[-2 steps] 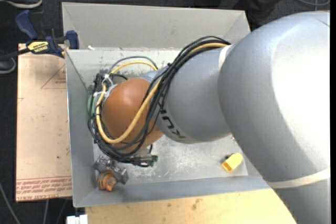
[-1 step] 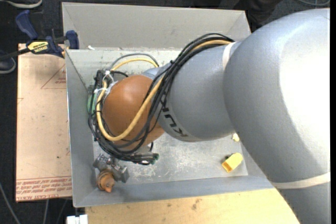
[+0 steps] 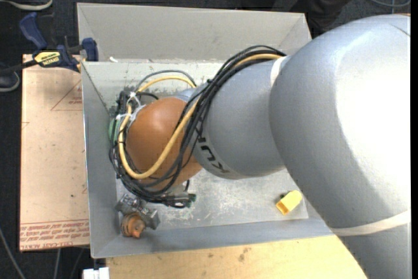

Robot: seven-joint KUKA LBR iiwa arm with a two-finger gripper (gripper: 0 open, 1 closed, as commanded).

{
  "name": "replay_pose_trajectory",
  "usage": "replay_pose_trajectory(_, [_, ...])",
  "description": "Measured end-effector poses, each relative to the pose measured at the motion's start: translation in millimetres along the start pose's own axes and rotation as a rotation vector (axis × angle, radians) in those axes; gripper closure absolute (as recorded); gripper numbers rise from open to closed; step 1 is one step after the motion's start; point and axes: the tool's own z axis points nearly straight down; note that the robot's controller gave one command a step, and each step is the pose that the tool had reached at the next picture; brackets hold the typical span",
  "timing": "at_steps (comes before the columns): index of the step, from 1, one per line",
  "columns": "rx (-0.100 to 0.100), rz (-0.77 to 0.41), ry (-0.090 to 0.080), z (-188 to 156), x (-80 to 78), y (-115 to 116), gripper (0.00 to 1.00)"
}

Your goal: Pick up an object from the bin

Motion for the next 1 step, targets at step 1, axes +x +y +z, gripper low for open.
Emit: replay_pose_trajectory(1, [0.001, 0.001, -0.002, -16.5, -1.1, -0.5, 1.00])
